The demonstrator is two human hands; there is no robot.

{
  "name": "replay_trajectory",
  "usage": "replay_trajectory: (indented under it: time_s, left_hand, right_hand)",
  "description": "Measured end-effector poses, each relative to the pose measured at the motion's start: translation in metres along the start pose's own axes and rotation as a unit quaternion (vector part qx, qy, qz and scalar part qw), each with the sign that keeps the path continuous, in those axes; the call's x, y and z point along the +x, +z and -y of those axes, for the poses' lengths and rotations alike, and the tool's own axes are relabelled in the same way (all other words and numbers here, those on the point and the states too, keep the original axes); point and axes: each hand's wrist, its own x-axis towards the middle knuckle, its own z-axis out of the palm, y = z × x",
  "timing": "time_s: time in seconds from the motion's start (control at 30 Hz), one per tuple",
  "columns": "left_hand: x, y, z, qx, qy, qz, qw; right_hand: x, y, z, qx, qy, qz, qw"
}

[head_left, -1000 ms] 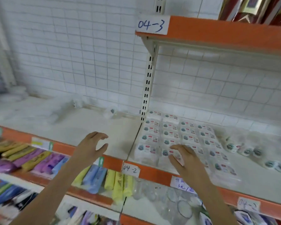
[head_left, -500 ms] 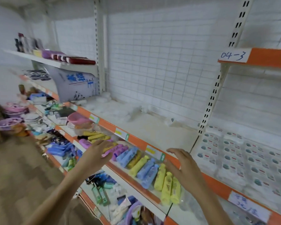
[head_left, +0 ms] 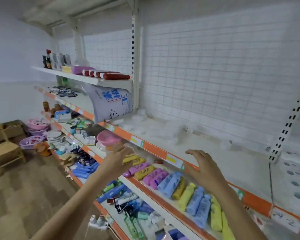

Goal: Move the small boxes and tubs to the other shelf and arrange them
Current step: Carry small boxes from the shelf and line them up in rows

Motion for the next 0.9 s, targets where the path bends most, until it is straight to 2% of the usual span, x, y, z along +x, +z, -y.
replay_trajectory:
  time_s: [0.23,0.43,0.73,0.9]
  left_hand:
    - [0.075,-0.014,0.072,0.002,0.048,0.014,0.999]
    - [0.143,0.004,0.1,-0.033,0.078,0.016,0.996]
    - [0.262,0.073,0.108,-0.089,0.134,0.026,0.987]
    - [0.338,0.11,0.105,-0.145,0.135,0.072,0.978]
  right_hand:
    - [0.065,0.033,0.026,-0.043,0.07,-0.011,0.997]
    - [0.111,0.049,0.021,-0.081,0.103,-0.018,0.991]
    - [0.18,0.073,-0.053,-0.085,0.156,-0.028,0.984]
    - [0.233,0.089,-0.099,-0.029,0.201,-0.024,0.979]
